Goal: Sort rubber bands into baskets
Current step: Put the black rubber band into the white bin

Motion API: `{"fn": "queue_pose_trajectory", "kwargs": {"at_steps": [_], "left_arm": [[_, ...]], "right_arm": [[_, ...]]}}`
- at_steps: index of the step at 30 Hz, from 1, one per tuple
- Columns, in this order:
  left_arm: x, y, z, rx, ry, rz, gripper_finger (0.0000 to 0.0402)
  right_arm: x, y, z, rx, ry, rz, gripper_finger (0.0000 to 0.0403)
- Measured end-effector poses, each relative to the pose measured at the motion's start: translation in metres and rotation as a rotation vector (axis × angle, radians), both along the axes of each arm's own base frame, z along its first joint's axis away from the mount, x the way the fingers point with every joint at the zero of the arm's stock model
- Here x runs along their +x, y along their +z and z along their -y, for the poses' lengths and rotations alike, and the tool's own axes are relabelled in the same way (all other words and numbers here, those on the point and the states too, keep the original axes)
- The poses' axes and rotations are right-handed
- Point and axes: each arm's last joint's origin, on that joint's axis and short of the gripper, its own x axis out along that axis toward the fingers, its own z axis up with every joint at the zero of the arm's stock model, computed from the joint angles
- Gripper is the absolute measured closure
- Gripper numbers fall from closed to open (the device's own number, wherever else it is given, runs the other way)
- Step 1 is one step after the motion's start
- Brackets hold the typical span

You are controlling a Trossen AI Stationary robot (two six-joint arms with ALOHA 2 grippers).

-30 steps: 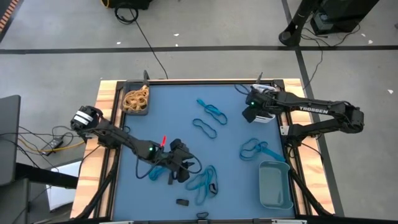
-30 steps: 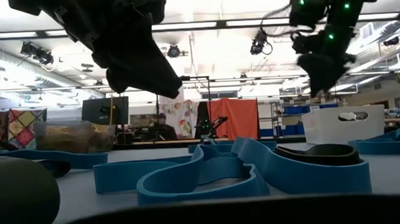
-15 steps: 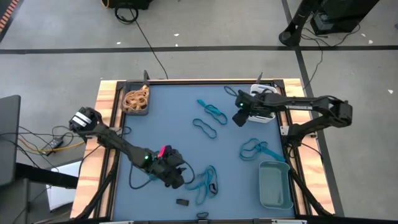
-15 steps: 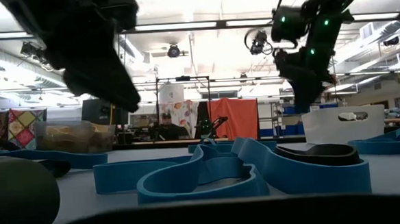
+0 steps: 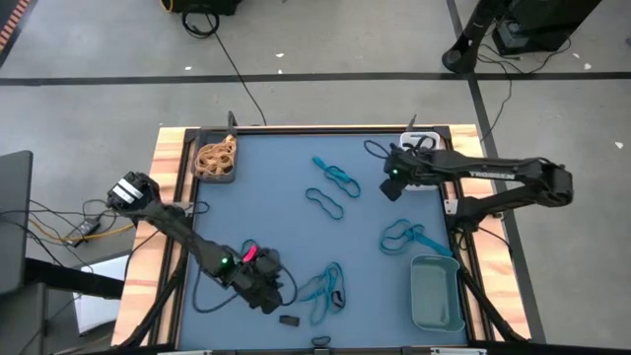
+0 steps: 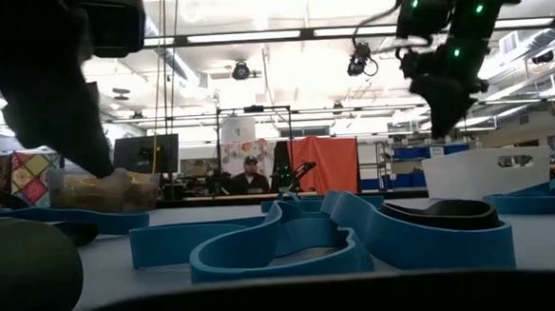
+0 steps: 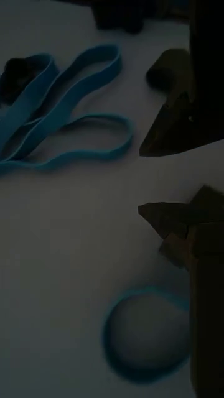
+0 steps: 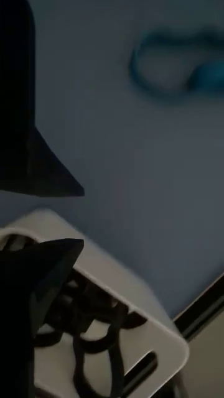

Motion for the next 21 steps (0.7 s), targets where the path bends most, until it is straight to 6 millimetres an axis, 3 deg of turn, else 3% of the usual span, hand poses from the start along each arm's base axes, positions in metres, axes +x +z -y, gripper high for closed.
{"fn": "queue_pose_trajectory", "kwargs": {"at_steps": [7, 14, 21], "left_arm": [[-0.011, -0.001, 0.011, -0.056, 0.031, -0.031, 0.0266], [-0.015, -0.009, 0.008, -0.126, 0.298, -0.056, 0.0266], [-0.008, -0.039, 0.014, -0.147, 0.33, -0.149, 0.0266]], "right_arm": [[0.012, 0.013, -0.028, -0.021, 0.13, 0.168, 0.0268], [0.022, 0.012, -0.049, -0.013, 0.229, 0.204, 0.0265], [0.024, 0.011, -0.058, -0.013, 0.262, 0.201, 0.0266]]}}
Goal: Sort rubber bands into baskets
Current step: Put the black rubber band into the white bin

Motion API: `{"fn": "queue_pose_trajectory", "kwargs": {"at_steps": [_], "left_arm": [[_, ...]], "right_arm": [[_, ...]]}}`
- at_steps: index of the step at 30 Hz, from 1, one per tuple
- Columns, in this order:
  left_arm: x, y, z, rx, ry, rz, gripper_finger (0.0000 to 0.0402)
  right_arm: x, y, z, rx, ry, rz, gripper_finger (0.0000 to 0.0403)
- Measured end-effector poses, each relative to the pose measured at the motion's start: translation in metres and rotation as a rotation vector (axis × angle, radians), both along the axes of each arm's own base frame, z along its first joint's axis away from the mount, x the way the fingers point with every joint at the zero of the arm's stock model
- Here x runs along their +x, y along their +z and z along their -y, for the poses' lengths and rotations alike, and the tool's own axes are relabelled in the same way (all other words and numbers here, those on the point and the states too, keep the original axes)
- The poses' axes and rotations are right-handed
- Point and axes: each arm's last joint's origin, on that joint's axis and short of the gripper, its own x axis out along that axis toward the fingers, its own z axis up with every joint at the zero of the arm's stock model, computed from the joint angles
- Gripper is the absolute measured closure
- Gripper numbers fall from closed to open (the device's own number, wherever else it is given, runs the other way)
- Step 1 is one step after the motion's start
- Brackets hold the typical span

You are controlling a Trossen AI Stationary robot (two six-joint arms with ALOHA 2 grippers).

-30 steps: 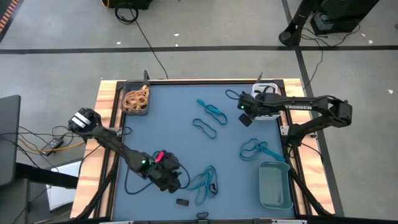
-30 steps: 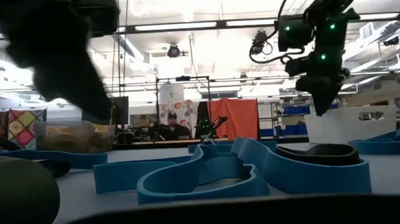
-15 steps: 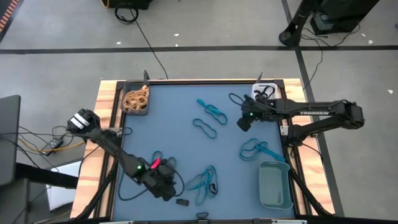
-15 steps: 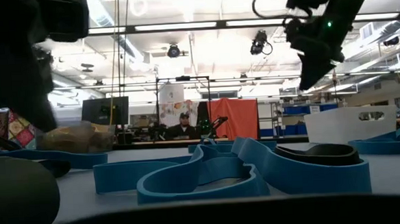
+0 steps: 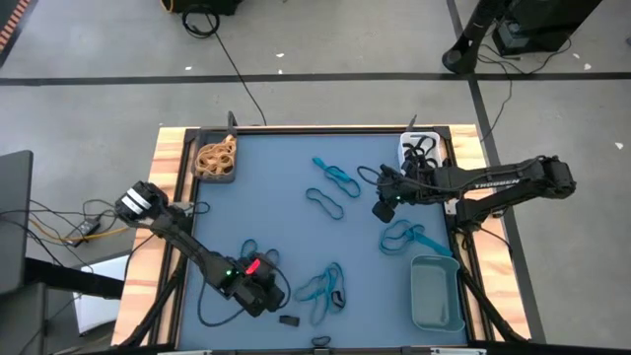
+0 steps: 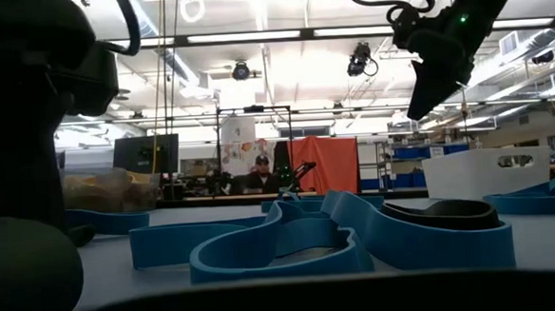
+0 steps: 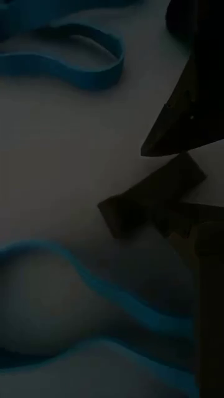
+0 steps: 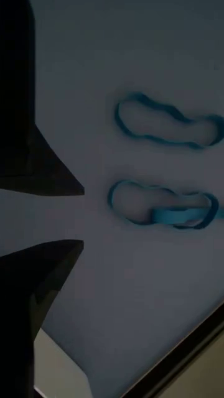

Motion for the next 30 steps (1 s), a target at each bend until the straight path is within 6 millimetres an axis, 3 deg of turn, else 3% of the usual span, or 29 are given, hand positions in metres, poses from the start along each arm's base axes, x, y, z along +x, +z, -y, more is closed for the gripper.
{"fn": "queue_pose_trajectory", "kwargs": {"at_steps": [7, 13, 17, 22, 30], "left_arm": [[0.0, -0.007, -0.002, 0.013, 0.021, -0.042, 0.028], [-0.003, -0.008, -0.004, 0.045, 0.02, -0.073, 0.0385], [-0.002, -0.007, -0.004, 0.073, -0.026, -0.066, 0.0395], [0.01, 0.011, 0.004, 0.183, -0.127, -0.034, 0.0399], [0.025, 0.062, 0.012, 0.312, -0.154, -0.03, 0.04]], "right_arm": [[0.001, 0.001, -0.006, 0.0, 0.025, 0.013, 0.0265], [0.002, 0.001, -0.011, 0.009, 0.037, 0.02, 0.0268], [0.002, 0.001, -0.015, 0.01, 0.051, 0.022, 0.0267], [0.003, 0.002, -0.019, 0.013, 0.066, 0.043, 0.0272], [0.004, 0.002, -0.023, 0.014, 0.087, 0.052, 0.0274]]}}
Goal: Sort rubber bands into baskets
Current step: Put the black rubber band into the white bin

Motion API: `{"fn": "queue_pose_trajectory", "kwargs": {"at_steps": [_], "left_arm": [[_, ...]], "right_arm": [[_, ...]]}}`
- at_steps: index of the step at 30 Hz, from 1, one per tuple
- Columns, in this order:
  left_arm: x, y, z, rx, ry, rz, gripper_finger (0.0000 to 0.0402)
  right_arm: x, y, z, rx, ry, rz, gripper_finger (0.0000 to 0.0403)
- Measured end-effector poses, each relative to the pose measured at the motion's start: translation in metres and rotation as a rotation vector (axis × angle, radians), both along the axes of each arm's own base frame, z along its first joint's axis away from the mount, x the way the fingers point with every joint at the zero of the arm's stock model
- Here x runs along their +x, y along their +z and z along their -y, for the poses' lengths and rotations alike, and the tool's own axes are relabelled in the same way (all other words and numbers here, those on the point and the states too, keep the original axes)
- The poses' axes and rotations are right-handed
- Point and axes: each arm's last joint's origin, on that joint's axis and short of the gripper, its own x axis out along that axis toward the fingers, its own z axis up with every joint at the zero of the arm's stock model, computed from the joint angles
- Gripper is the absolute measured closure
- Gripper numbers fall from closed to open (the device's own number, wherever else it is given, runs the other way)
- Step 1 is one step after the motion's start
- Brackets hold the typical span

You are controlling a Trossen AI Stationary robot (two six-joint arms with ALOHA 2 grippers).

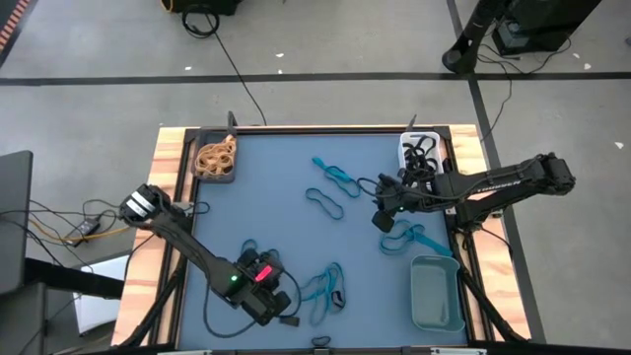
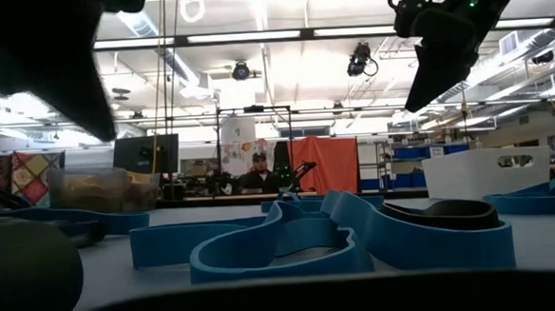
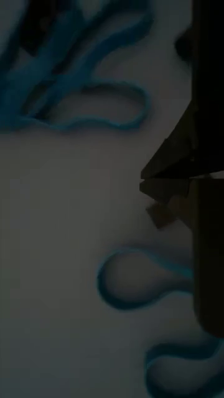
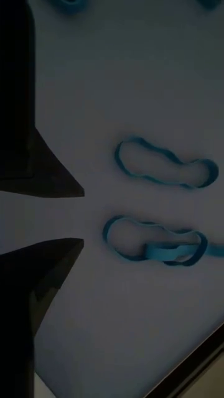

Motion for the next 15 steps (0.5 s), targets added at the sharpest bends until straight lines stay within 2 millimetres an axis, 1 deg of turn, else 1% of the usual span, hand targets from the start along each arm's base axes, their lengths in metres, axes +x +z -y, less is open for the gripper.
{"fn": "queue_pose_trajectory", "kwargs": {"at_steps": [3, 7, 11, 15], "left_arm": [[0.0, 0.004, 0.0, 0.007, 0.006, -0.006, 0.04], [-0.001, -0.003, -0.001, -0.026, 0.043, 0.006, 0.0384], [-0.003, -0.013, 0.0, -0.094, 0.036, -0.006, 0.0342], [-0.006, -0.026, -0.001, -0.141, 0.049, -0.005, 0.0278]], "right_arm": [[0.0, 0.0, -0.001, 0.0, 0.006, 0.001, 0.0273], [0.0, 0.0, -0.003, -0.002, 0.014, 0.001, 0.0273], [0.0, 0.0, -0.005, -0.002, 0.022, 0.001, 0.0273], [0.0, 0.0, -0.005, -0.002, 0.023, 0.001, 0.0273]]}}
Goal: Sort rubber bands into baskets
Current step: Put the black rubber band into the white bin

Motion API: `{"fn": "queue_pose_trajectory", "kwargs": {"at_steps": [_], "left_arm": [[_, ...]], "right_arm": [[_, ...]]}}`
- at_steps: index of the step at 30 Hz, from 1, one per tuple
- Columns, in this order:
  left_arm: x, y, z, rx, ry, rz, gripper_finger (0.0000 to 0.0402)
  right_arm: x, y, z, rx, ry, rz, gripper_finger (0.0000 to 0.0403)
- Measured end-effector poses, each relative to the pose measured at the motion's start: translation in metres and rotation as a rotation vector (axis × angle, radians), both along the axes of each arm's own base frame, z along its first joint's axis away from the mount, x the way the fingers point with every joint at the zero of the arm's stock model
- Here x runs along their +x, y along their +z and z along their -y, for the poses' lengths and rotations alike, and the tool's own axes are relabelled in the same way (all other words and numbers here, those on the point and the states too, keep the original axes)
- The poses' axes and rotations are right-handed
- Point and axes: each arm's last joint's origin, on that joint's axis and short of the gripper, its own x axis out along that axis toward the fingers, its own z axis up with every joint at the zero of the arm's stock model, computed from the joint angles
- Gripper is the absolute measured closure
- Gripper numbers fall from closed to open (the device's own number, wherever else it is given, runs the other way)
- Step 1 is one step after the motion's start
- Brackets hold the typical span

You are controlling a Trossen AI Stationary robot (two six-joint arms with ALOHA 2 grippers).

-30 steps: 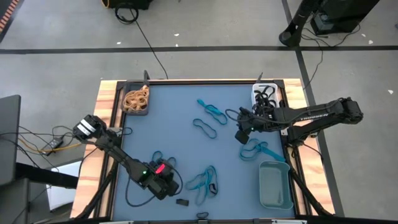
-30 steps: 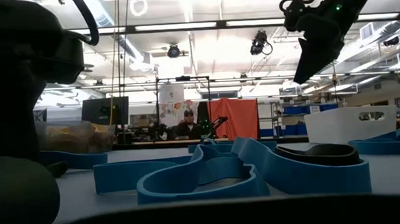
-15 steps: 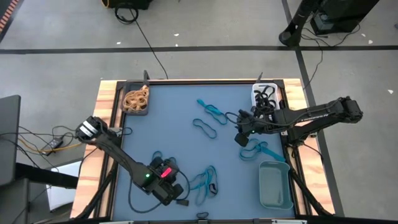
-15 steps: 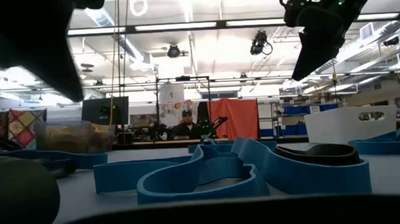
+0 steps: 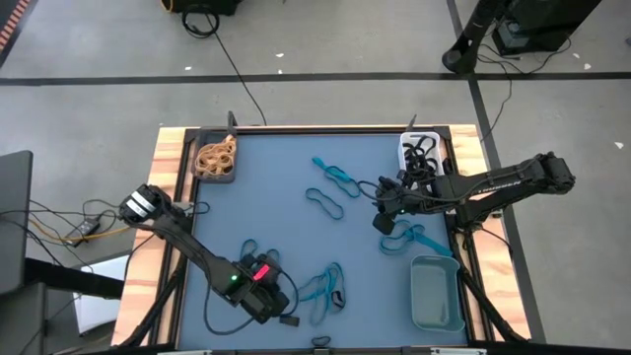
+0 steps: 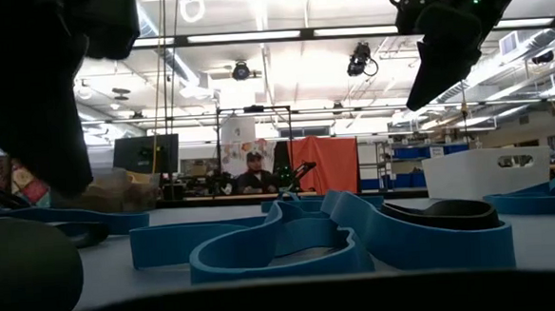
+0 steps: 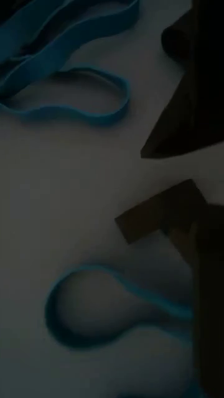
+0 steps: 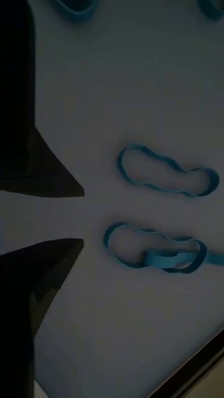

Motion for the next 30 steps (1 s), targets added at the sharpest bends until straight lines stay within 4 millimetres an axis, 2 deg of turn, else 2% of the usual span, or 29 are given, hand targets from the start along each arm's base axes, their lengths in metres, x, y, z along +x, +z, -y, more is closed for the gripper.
{"fn": "queue_pose_trajectory", "kwargs": {"at_steps": [7, 12, 15, 18, 25, 28, 30], "left_arm": [[-0.006, -0.017, -0.005, -0.039, 0.037, 0.002, 0.017], [-0.012, -0.028, -0.012, -0.039, 0.087, -0.03, 0.0152], [-0.016, -0.033, -0.015, -0.052, 0.104, -0.048, 0.0176], [-0.017, -0.035, -0.016, -0.049, 0.103, -0.046, 0.022], [-0.008, -0.025, -0.009, -0.018, -0.014, -0.014, 0.038], [0.0, -0.014, -0.006, 0.066, -0.071, 0.055, 0.0389], [0.005, -0.005, -0.004, 0.152, -0.111, 0.105, 0.039]], "right_arm": [[0.0, 0.0, 0.0, 0.0, 0.0, 0.004, 0.0273], [0.0, 0.0, 0.0, 0.001, -0.001, 0.005, 0.0273], [0.0, 0.0, 0.0, 0.002, -0.002, 0.006, 0.0273], [0.0, 0.0, 0.0, 0.003, -0.002, 0.006, 0.0273], [0.001, 0.001, 0.0, 0.008, -0.007, 0.014, 0.0273], [0.005, -0.003, -0.003, 0.029, 0.005, 0.086, 0.0273], [0.009, -0.013, -0.007, 0.076, 0.071, 0.157, 0.0273]]}}
